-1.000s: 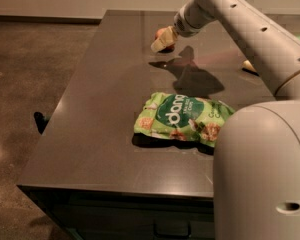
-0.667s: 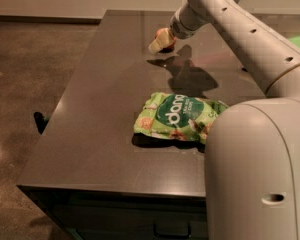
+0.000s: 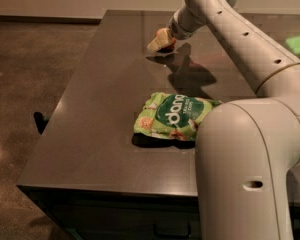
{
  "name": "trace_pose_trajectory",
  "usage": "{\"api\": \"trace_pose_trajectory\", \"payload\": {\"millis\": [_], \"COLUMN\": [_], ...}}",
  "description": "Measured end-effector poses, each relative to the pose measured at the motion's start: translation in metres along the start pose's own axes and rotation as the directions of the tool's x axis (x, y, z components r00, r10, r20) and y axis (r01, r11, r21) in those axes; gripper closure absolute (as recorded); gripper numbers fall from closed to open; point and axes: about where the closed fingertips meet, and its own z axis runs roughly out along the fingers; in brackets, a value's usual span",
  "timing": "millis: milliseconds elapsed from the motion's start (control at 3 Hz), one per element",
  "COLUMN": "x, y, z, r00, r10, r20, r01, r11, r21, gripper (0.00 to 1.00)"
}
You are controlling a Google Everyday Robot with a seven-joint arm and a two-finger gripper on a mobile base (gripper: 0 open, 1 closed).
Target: Pick apple
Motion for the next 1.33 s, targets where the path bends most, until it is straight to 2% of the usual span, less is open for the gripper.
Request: {"api": "trace_pose_trajectory", "payload": {"millis": [333,1000,1333], "x": [-0.003,-0.011,-0.015], "y": [-0.005,-0.004,0.001], "z": [0.003,-0.002,-0.017], "r00": [1.0,0.999,0.999], "r10": [0.015,0.017,0.001], "r20": [0.009,0.033,0.054], "r01": [-0.015,-0.016,0.003], "r11": [0.9998,0.999,0.9971], "r21": [-0.01,-0.043,-0.076], "gripper": [0.18,0.64,0.88]}}
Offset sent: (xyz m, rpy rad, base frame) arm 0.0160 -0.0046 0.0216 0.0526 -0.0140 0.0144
